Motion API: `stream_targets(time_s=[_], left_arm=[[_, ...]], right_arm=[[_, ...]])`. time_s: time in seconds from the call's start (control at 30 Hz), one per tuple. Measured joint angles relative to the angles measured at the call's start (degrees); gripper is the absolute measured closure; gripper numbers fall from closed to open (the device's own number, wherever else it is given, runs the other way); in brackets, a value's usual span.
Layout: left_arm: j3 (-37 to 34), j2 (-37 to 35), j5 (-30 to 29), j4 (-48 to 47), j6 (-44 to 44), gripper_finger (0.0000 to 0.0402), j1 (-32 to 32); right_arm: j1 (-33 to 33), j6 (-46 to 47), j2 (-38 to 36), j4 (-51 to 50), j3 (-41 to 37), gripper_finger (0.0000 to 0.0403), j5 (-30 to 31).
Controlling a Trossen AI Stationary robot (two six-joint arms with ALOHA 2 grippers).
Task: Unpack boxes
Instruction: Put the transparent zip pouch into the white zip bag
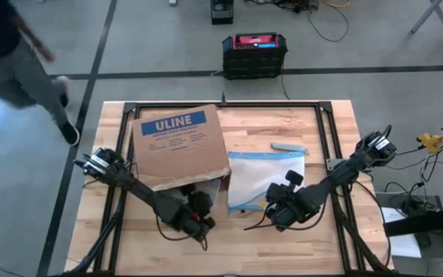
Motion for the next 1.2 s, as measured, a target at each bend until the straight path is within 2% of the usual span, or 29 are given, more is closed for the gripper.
stream_targets(time_s=[0.1,0.27,0.53,0.77,0.83,0.9,1.07,1.2], left_arm=[[0.0,-0.2,2.2,2.4,6.1,0.0316,-0.8],[0.0,0.0,4.2,3.8,10.9,0.0285,-2.3],[-0.1,3.9,0.8,0.8,12.0,0.0237,-1.0],[0.0,6.1,-1.6,0.3,11.3,0.0222,-0.9],[-0.1,6.3,-3.6,-0.1,8.2,0.0232,-0.7],[-0.2,6.3,-4.3,-0.5,5.8,0.0259,-0.3],[0.6,6.0,-2.5,-1.4,3.3,0.0382,-0.4],[4.3,5.1,-2.0,-4.4,2.3,0.0399,-1.1]], right_arm=[[0.4,0.2,0.0,0.1,0.0,0.0403,-0.4],[0.4,0.7,0.0,0.3,0.0,0.0403,-0.4],[0.4,0.3,0.0,0.6,0.0,0.0403,0.0],[0.4,0.4,0.0,0.6,0.0,0.0403,0.0],[0.3,0.2,0.0,0.6,0.0,0.0403,0.1],[0.3,-0.1,0.0,0.6,0.0,0.0403,0.6],[0.2,-0.1,0.0,0.3,0.0,0.0403,0.6],[-0.4,2.2,-0.1,0.0,0.0,0.0403,0.6]])
